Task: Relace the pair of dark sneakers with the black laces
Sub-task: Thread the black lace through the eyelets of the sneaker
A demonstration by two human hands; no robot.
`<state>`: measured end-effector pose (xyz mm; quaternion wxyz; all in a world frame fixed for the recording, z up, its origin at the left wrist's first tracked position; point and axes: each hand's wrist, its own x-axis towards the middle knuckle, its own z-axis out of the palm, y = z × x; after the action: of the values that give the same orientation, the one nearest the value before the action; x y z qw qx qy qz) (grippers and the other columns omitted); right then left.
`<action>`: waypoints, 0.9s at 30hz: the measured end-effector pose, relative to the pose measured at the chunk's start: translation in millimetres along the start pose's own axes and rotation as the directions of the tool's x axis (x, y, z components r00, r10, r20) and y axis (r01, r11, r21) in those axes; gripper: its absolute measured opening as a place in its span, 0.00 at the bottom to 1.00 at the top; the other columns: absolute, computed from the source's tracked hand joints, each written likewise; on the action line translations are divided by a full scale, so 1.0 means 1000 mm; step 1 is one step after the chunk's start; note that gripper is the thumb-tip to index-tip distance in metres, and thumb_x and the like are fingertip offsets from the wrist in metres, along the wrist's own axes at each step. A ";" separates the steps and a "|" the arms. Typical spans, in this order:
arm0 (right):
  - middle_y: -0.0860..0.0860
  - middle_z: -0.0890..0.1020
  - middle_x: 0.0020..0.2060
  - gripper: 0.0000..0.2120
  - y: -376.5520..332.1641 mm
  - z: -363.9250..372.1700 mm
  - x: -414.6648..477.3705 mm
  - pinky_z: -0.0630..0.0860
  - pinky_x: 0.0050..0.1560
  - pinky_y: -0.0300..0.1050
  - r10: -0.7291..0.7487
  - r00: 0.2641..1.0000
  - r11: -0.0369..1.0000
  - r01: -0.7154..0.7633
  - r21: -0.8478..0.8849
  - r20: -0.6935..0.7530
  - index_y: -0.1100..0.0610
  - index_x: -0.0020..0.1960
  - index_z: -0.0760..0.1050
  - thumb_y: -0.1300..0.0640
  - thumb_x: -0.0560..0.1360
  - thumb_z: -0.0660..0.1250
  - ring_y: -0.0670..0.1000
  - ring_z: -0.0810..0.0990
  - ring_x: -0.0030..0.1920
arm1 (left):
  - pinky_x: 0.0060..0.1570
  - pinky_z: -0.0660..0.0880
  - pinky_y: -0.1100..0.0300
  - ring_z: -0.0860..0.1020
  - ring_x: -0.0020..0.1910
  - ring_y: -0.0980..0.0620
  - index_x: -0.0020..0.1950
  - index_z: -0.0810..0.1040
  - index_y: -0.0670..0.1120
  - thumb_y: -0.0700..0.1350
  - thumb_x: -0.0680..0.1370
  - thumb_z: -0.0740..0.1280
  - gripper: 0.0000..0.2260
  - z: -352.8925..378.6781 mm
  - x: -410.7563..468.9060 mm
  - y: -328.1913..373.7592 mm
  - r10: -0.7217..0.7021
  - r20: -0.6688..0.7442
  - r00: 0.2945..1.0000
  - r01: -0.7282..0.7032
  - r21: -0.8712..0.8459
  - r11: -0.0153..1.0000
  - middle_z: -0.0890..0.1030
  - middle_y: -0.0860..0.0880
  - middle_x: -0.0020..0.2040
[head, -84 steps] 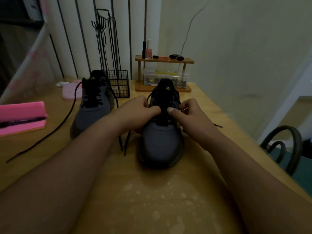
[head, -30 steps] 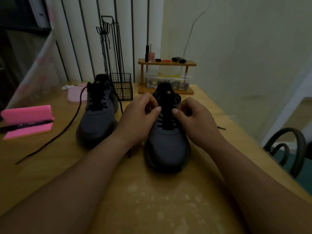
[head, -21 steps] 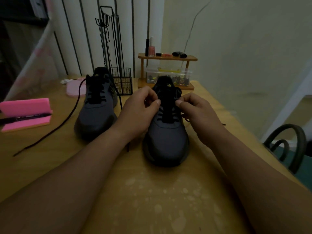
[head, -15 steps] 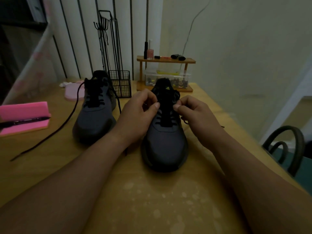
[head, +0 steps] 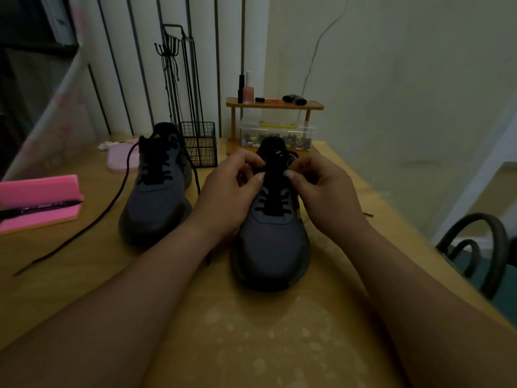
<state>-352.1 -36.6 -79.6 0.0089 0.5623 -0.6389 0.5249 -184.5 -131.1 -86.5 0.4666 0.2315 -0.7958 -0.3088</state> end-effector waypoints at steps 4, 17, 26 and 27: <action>0.44 0.80 0.40 0.03 -0.001 0.002 0.003 0.70 0.39 0.32 0.008 1.000 0.999 -0.008 -0.046 0.002 0.50 0.49 0.77 0.53 0.81 0.70 0.42 0.78 0.42 | 0.43 0.76 0.63 0.78 0.42 0.57 0.56 0.78 0.52 0.42 0.82 0.70 0.06 -0.001 0.002 -0.002 0.020 -0.004 1.000 -0.020 0.005 1.000 0.78 0.54 0.43; 0.48 0.77 0.40 0.06 -0.004 0.000 0.007 0.72 0.42 0.43 0.096 0.990 0.984 -0.110 0.140 0.106 0.54 0.49 0.75 0.55 0.84 0.64 0.46 0.75 0.40 | 0.47 0.78 0.62 0.79 0.47 0.57 0.54 0.76 0.48 0.44 0.86 0.64 0.03 0.004 0.007 -0.002 -0.021 -0.026 0.999 0.020 -0.037 0.999 0.79 0.53 0.47; 0.50 0.81 0.42 0.05 -0.003 -0.006 0.007 0.78 0.45 0.49 0.065 0.993 0.994 -0.073 0.083 0.103 0.54 0.52 0.77 0.53 0.83 0.67 0.50 0.80 0.43 | 0.46 0.78 0.61 0.78 0.47 0.55 0.54 0.77 0.48 0.44 0.84 0.68 0.01 0.003 0.008 -0.003 0.011 -0.011 1.000 -0.011 -0.002 1.000 0.79 0.49 0.50; 0.50 0.81 0.41 0.05 -0.003 -0.006 0.007 0.77 0.44 0.48 0.059 0.994 0.995 -0.066 0.072 0.094 0.54 0.51 0.78 0.53 0.83 0.67 0.50 0.80 0.43 | 0.47 0.78 0.61 0.78 0.48 0.53 0.53 0.77 0.48 0.44 0.84 0.68 0.01 0.003 0.008 -0.003 0.026 -0.018 1.000 -0.026 0.009 1.000 0.78 0.49 0.51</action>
<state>-355.6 -36.9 -70.4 -0.0583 0.5654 -0.6358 0.5222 -190.8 -137.7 -84.6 0.4767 0.2260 -0.7959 -0.2970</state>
